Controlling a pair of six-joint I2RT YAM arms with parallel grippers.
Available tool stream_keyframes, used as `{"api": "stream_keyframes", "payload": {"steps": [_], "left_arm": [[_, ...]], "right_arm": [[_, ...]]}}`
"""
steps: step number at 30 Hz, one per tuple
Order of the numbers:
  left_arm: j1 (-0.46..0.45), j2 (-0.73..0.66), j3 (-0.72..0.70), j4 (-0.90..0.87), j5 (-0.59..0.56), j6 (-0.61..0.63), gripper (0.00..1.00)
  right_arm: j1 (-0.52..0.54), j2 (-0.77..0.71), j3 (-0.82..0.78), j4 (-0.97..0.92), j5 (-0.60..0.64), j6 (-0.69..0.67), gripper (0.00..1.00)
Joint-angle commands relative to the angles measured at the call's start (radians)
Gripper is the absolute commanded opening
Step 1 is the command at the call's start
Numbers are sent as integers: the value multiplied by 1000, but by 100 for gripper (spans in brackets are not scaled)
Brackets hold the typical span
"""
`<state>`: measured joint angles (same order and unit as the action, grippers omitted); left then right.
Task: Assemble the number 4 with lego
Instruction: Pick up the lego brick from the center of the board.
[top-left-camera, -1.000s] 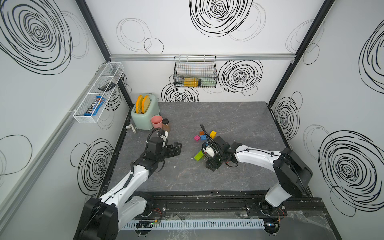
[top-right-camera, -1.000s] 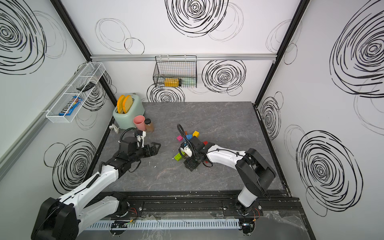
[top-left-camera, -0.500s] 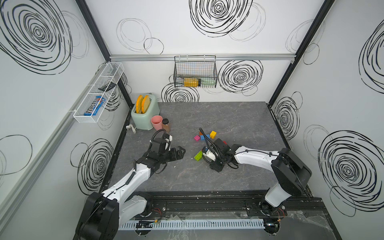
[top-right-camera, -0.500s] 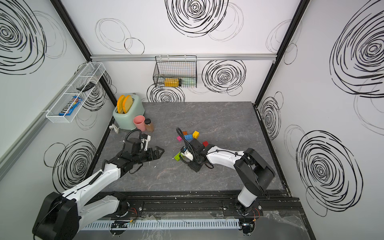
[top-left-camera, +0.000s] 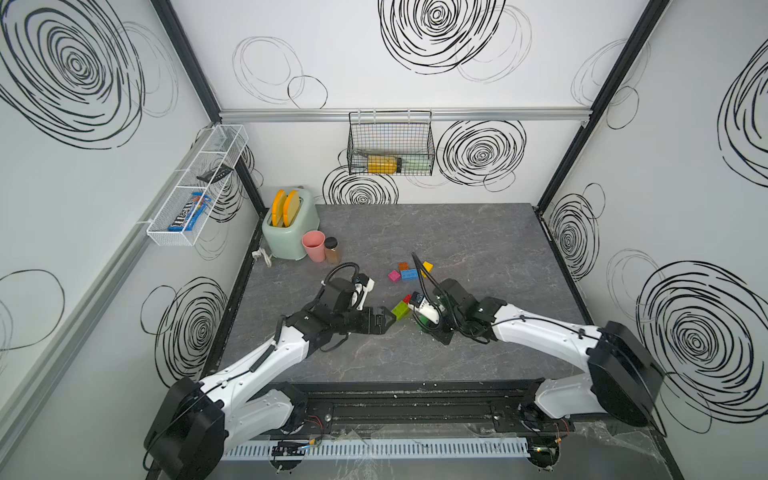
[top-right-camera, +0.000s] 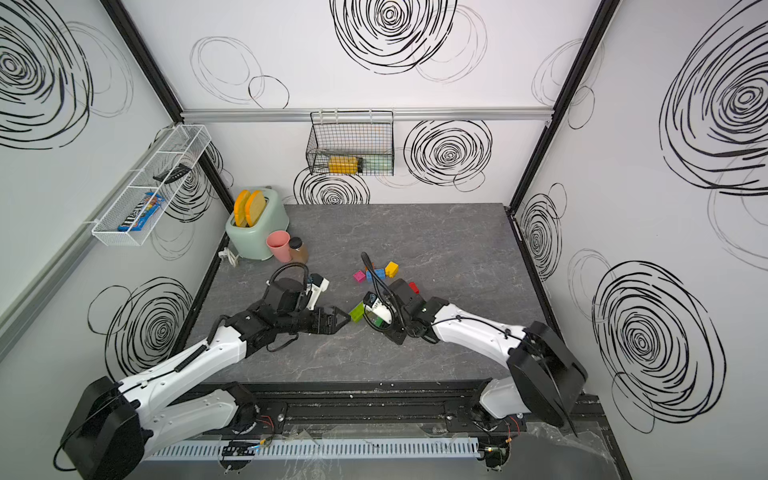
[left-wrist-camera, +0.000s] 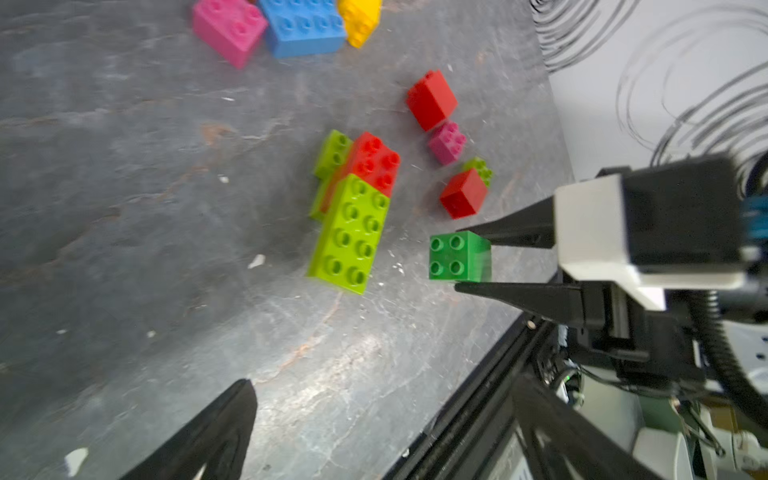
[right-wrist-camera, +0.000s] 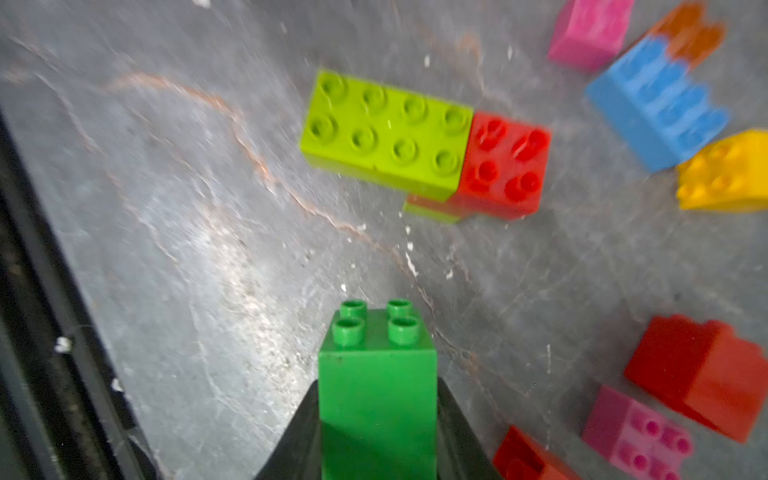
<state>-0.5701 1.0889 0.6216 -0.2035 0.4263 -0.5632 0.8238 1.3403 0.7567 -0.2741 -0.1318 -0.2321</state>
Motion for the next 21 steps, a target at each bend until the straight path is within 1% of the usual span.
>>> {"api": "stream_keyframes", "payload": {"steps": [1, 3, 5, 8, 16, 21], "left_arm": [[-65, 25, 70, -23, 90, 7, 99], [-109, 42, 99, -14, 116, -2, 98], [-132, 55, 114, -1, 121, -17, 98], [-134, 66, 121, 10, 131, -36, 94], [-136, 48, 147, -5, 133, -42, 82], [-141, 40, 149, 21, 138, -73, 68]], "right_arm": [[12, -128, -65, 182, -135, 3, 24], [22, -196, -129, 307, -184, 33, 24], [32, -251, -181, 418, -210, 50, 23], [40, -314, -253, 556, -255, 65, 21], [86, -328, -287, 595, -248, -5, 21], [116, -306, -285, 636, -227, -23, 21]]}}
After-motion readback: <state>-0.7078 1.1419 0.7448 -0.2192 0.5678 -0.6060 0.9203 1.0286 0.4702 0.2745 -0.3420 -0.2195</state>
